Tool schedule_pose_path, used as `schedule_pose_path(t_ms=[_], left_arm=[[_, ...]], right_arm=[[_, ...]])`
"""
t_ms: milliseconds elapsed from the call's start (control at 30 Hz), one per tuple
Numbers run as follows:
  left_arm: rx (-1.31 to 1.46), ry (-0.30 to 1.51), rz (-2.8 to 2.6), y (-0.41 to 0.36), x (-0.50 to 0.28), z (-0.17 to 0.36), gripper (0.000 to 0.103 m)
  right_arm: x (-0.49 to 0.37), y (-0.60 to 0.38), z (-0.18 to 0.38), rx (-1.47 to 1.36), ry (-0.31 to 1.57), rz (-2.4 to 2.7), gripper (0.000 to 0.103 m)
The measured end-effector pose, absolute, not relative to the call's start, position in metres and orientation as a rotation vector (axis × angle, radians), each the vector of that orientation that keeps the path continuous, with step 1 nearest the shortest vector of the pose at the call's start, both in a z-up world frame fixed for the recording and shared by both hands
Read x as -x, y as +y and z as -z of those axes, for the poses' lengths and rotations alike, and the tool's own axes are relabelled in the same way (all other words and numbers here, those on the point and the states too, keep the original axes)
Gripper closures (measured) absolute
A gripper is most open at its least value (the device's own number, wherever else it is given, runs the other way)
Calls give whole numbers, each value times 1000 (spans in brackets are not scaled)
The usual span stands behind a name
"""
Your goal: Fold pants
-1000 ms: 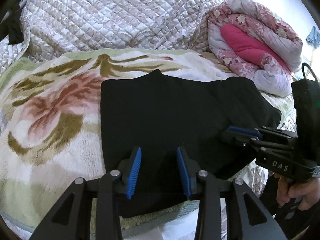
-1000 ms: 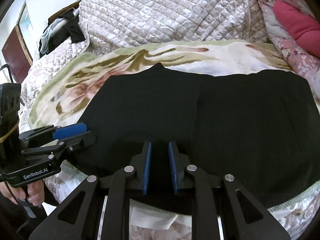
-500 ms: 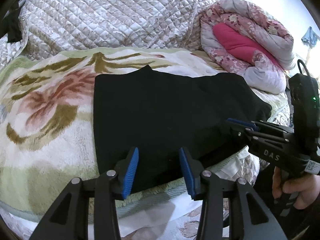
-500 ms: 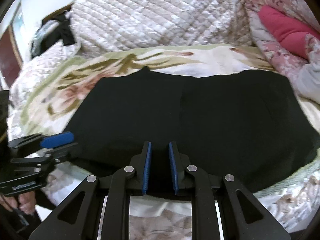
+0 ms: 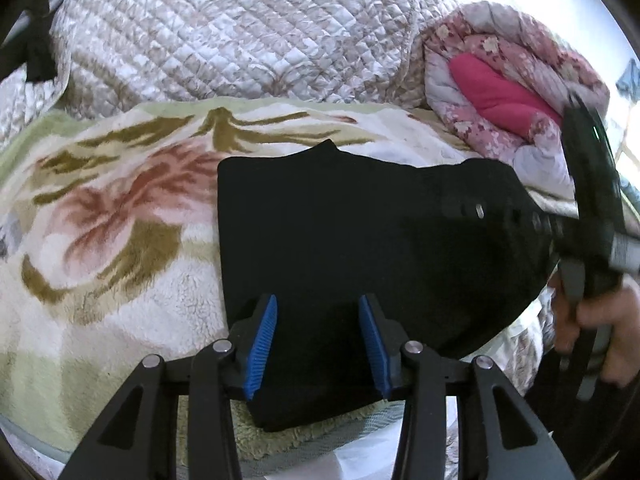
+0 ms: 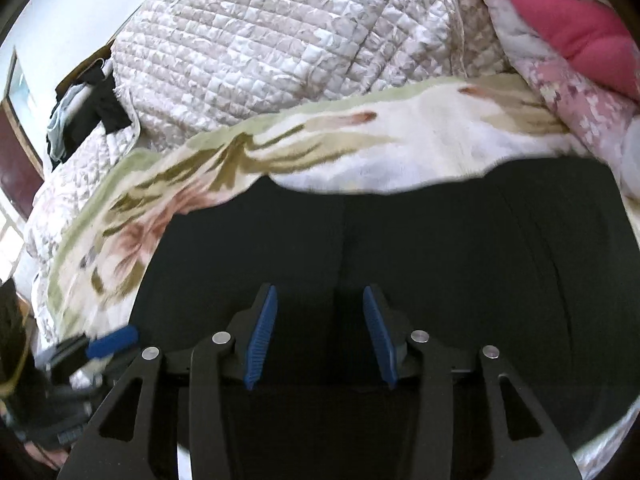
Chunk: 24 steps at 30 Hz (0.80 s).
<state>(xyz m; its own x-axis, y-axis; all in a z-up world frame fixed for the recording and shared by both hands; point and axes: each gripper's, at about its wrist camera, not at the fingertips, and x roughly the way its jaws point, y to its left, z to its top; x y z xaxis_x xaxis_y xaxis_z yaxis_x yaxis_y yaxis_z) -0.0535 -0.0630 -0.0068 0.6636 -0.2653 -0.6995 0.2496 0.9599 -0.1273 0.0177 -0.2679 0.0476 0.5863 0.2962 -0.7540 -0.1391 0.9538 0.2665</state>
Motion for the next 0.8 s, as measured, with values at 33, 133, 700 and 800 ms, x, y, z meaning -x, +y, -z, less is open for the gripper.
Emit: schedule_pose_path(t_ms=[33, 133, 700, 800], left_arm=[[18, 791, 288, -63, 54, 7, 57], [26, 790, 289, -62, 53, 7, 57], [86, 781, 275, -55, 49, -4, 57], [93, 794, 285, -56, 51, -2, 57]], right_arm=[[-21, -266, -50, -176, 899, -265, 58], [-31, -254, -59, -135, 865, -297, 59], [20, -247, -55, -95, 879, -284, 65], [48, -232, -39, -6, 899, -307, 65]])
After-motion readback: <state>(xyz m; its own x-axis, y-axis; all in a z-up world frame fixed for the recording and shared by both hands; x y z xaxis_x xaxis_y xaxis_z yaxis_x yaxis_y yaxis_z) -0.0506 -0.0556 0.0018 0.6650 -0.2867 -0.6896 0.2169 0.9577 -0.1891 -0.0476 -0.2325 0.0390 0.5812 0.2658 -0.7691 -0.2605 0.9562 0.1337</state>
